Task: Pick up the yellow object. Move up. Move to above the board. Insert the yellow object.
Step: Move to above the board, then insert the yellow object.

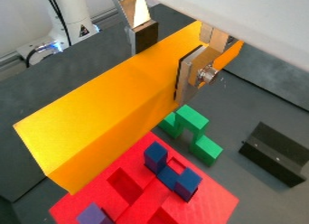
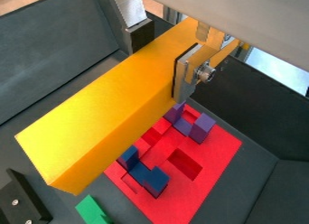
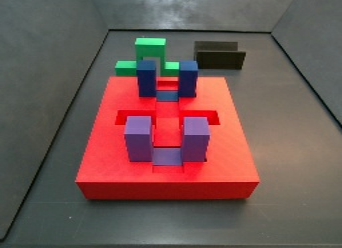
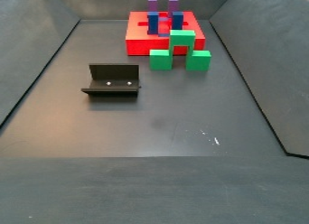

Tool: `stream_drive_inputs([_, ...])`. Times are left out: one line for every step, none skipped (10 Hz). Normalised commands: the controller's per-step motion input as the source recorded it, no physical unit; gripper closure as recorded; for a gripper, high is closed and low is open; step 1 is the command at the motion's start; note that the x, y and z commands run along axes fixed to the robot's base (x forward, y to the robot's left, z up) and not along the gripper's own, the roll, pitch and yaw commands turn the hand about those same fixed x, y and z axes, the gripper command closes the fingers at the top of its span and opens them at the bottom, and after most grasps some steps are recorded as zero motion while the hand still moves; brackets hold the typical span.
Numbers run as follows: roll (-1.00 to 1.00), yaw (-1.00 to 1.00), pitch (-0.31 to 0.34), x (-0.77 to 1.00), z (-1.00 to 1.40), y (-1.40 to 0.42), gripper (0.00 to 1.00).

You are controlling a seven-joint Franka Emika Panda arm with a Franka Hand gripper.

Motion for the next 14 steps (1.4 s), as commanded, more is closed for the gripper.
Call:
stream_drive_inputs([0.04, 0.01, 0.04, 0.11, 0.05, -0.17, 1.0])
stream_drive_inputs([0.0, 0.13, -0.191, 0.17, -0.85, -0.19, 1.0])
stream_drive_inputs([0.0, 0.22, -0.179, 0.25, -0.87, -0.18, 1.0])
stream_drive_inputs([0.0, 0.19, -0.181, 0.31, -0.88, -0.23, 1.0])
stream_drive_inputs([0.02, 0.1, -0.183, 0.31, -0.88, -0.23, 1.0])
stream_drive_inputs([0.13, 0.0, -0.116, 0.29, -0.87, -0.16, 1.0])
stream_drive_inputs([0.17, 0.0, -0.076, 0.3, -0.89, -0.21, 1.0])
stream_drive_inputs([0.19, 0.0, -0.08, 0.23, -0.87, -0.2, 1.0])
stream_drive_inputs([0.2, 0.0, -0.096, 0.11, -0.85, -0.16, 1.0])
stream_drive_inputs([0.19, 0.04, -0.104, 0.0, -0.87, -0.07, 1.0])
stream_drive_inputs([0.13, 0.05, -0.136, -0.01, -0.91, -0.02, 1.0])
stream_drive_inputs([0.08, 0.0, -0.149, -0.01, -0.95, 0.0, 1.0])
stream_drive_inputs([0.0, 0.0, -0.146, -0.11, -0.8, 0.0, 1.0])
stream_drive_inputs([-0.14, 0.0, -0.139, -0.16, -0.52, 0.0, 1.0])
